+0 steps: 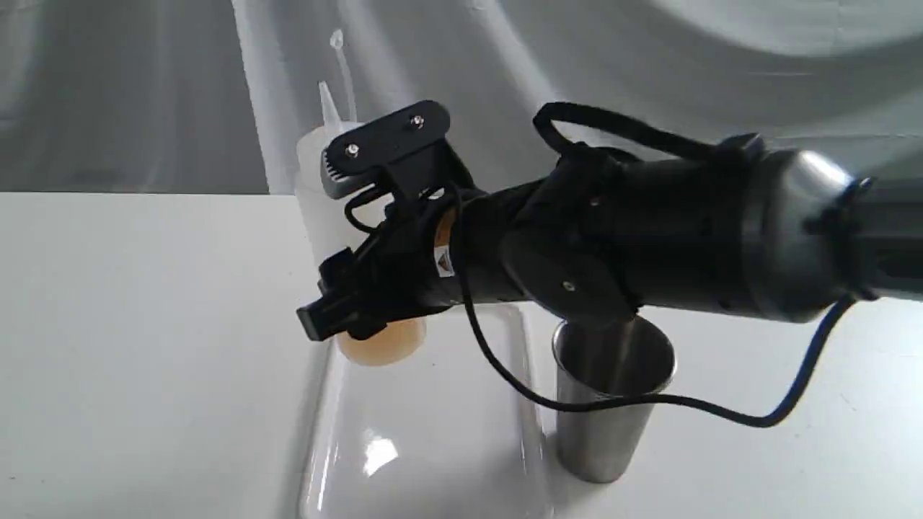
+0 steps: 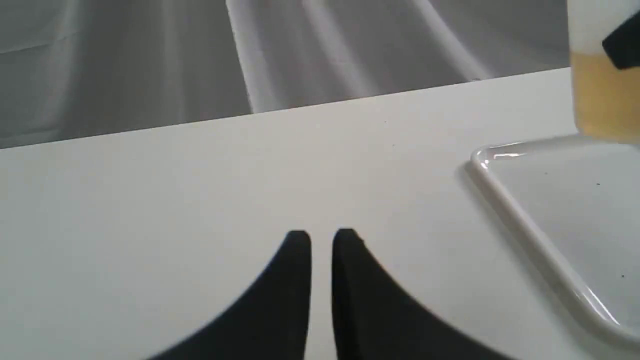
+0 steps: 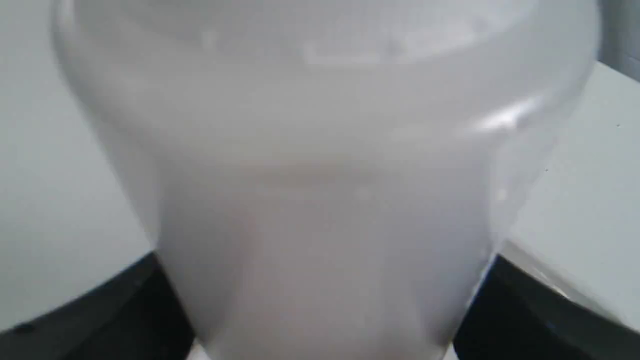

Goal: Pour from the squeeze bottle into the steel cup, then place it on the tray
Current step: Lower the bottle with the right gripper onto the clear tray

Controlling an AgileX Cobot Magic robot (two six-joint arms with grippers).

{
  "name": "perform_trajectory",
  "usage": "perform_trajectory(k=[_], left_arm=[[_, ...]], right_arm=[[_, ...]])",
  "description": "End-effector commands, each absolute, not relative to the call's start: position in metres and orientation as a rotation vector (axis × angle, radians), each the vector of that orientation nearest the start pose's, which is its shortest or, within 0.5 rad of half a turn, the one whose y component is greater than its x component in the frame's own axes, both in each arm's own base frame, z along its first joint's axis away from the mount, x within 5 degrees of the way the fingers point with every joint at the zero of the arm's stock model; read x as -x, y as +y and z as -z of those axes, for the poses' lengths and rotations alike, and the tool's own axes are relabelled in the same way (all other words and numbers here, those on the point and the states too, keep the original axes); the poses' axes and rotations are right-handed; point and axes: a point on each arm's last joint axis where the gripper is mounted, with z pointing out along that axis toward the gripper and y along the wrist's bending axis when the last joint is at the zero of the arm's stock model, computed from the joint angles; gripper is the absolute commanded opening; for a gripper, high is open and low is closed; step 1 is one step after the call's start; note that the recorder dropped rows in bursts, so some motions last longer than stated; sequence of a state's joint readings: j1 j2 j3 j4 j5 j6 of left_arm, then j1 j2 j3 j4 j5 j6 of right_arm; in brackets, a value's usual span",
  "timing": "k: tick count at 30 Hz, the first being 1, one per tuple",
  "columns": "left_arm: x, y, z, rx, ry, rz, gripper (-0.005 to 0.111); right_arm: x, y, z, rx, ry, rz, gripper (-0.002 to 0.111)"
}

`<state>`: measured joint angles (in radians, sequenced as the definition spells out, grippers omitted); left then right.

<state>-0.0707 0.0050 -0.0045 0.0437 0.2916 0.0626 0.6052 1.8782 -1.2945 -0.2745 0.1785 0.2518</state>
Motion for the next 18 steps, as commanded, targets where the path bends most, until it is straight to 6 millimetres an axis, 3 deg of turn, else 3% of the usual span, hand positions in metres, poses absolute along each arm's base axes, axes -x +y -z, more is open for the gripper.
perform_trajectory(k=[1,11,18], left_arm=[[-0.055,-0.003,-0.187,-0.147,1.762,-0.032,0.008],[-0.055,-0.003,-0.187,-0.147,1.762,-0.032,0.008],[-0.055,-0.003,-0.187,-0.147,1.762,-0.032,0.008]], right_arm=[[-0.355,0.242,-0.223,0.722,2.089,-0.272,0.049],[-0.343,0.235,-0.19,0.817,2.007,-0.245,0.049],[-0.336,0.224,-0.175,0.733,1.97,-0.203,0.049]])
